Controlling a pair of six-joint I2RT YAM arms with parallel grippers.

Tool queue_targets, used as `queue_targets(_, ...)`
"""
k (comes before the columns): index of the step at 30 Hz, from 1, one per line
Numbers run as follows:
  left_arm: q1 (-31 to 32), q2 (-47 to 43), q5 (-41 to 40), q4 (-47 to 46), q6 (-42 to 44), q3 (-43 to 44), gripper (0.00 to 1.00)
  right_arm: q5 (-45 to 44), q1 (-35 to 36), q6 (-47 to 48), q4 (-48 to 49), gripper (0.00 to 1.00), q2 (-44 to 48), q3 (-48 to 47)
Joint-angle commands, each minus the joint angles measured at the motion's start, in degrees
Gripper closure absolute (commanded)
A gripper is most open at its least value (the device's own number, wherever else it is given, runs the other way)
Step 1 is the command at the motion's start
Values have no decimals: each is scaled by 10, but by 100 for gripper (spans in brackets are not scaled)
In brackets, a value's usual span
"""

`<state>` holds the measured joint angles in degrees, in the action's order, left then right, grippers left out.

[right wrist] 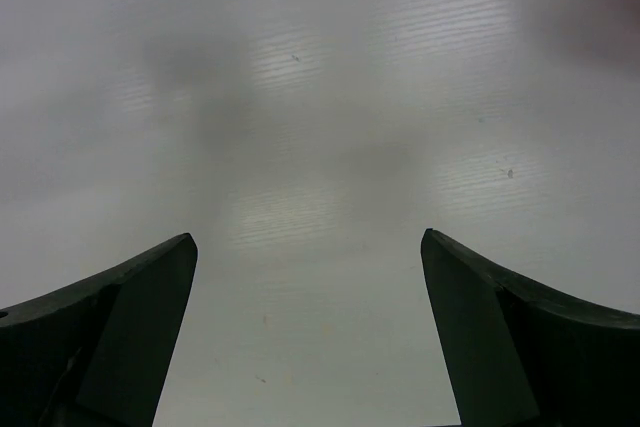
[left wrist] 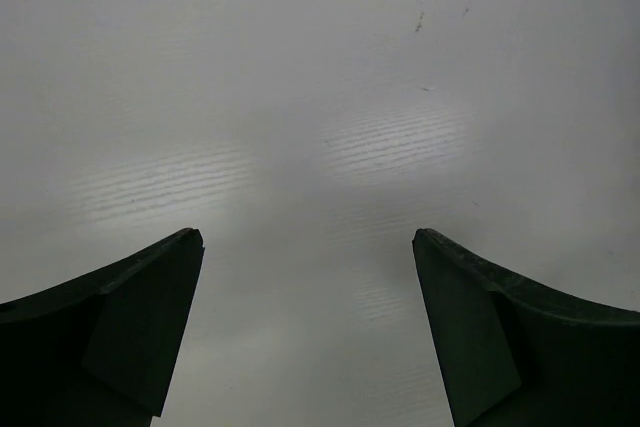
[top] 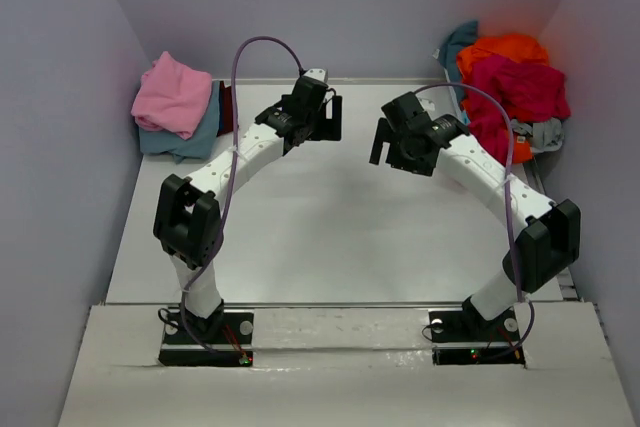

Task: Fold and stack the t-shirts
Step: Grab crumpled tshirt from bin with the right arm

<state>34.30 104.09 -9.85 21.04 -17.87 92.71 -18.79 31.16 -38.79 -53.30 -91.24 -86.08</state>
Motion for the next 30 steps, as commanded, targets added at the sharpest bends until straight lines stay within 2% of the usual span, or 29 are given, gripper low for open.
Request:
queue_targets(1,1,-17,4,-9,8,1,1,-12,0,-2,22,0,16,5)
queue_targets(19,1,-13,10,-6,6,6,1,-14,0,21,42,0,20,-13)
queue_targets(22,1,-13,11,-7,7,6,1,-51,0,27,34,0,20,-15)
queue_targets(25,1,-12,15,-6,6,7,1,-84,-31,30,14,0,19,-25)
queue_targets(30,1,-15,16,-6,6,5,1,-86,-91,47,21,0,46,-8)
